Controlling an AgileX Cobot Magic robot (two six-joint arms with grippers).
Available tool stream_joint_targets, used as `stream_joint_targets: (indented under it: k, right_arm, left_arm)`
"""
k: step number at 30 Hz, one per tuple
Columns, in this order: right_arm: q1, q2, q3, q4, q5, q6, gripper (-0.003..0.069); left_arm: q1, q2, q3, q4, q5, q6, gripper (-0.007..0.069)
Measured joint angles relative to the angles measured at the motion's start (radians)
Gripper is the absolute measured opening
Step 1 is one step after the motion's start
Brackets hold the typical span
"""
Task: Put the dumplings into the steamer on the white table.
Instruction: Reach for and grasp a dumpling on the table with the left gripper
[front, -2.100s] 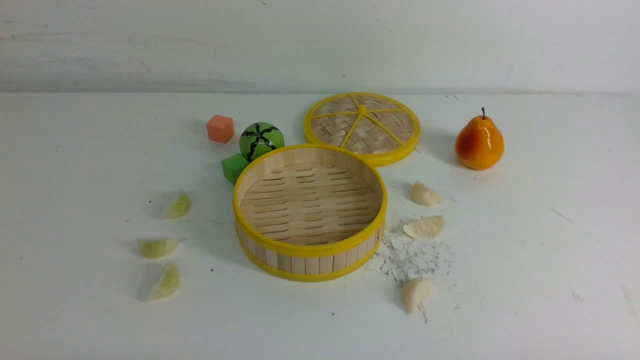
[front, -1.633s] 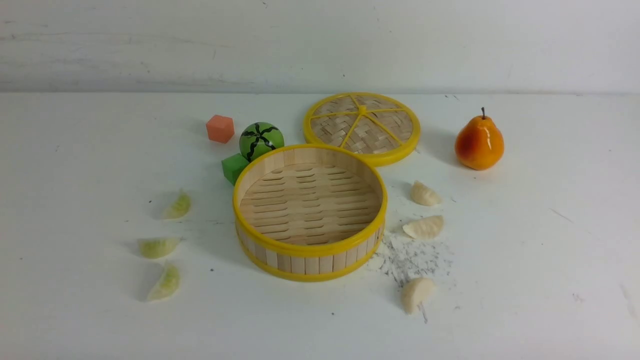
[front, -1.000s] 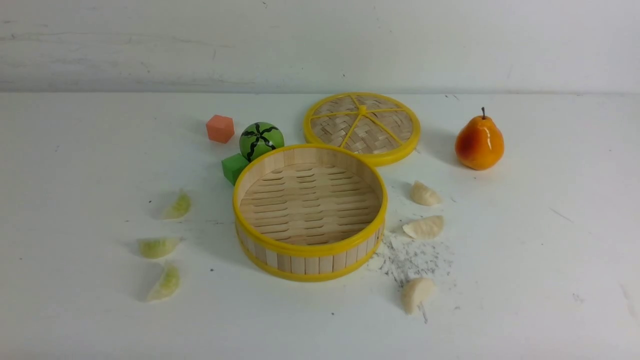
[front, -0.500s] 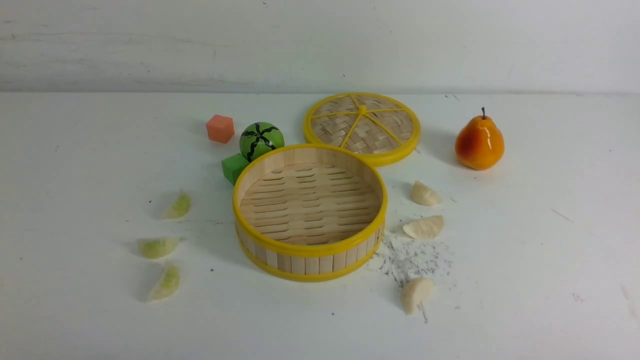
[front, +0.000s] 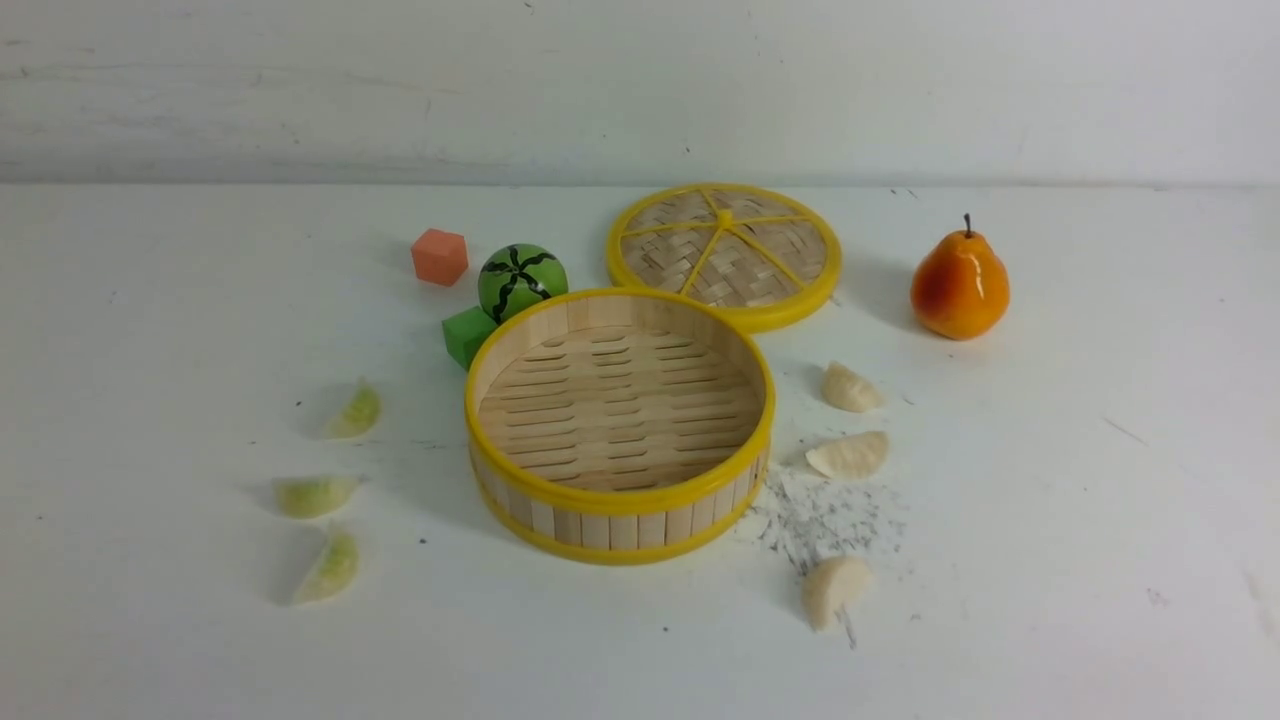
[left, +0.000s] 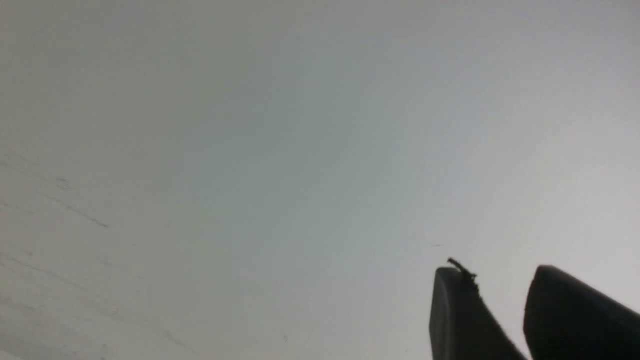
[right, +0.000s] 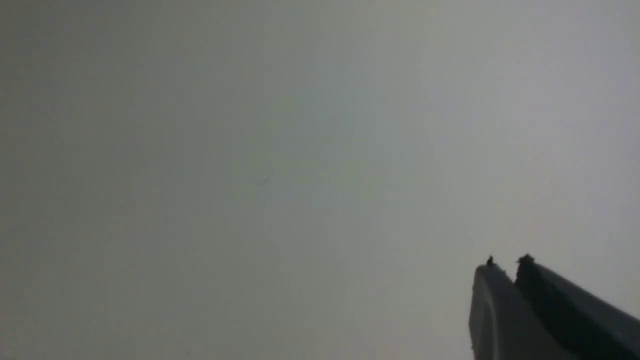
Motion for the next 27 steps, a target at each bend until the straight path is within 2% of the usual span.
stream_joint_targets:
  k: [3,4,9,15,17,21,22,27]
  right_arm:
    - [0.0,0.058,-0.141,0.006,0.034,-0.01,0.0026]
    - [0.0,0.069,-0.148,0.006,0.037,-0.016,0.0018]
    - [0.0,0.257,-0.287,0.006,0.176,-0.133,-0.0012]
    - [0.0,0.465,-0.425,0.006,0.592,-0.173,-0.0012]
    - [0.0,0.533,-0.473,0.002,0.741,-0.176,-0.0011]
    - [0.0,0.671,-0.532,-0.021,0.951,-0.177,-0.001]
    - [0.001,0.701,-0.533,-0.021,0.977,-0.177,-0.001]
    - [0.051,0.823,-0.533,0.013,0.987,-0.196,-0.001]
  left_arm:
    - [0.0,0.14,-0.238,0.0,0.193,0.037,0.0004]
    - [0.0,0.163,-0.25,0.0,0.207,0.045,-0.0008]
    - [0.0,0.479,-0.494,-0.002,0.354,0.096,-0.0013]
    - [0.0,0.803,-0.75,-0.034,0.791,0.127,-0.0013]
    - [0.0,0.93,-0.829,-0.07,0.963,0.201,-0.0013]
    - [0.0,1.151,-0.953,-0.196,1.2,0.375,-0.0013]
    - [0.0,1.211,-0.991,-0.244,1.256,0.435,-0.0013]
    - [0.0,1.446,-1.124,-0.373,1.329,0.608,-0.0013]
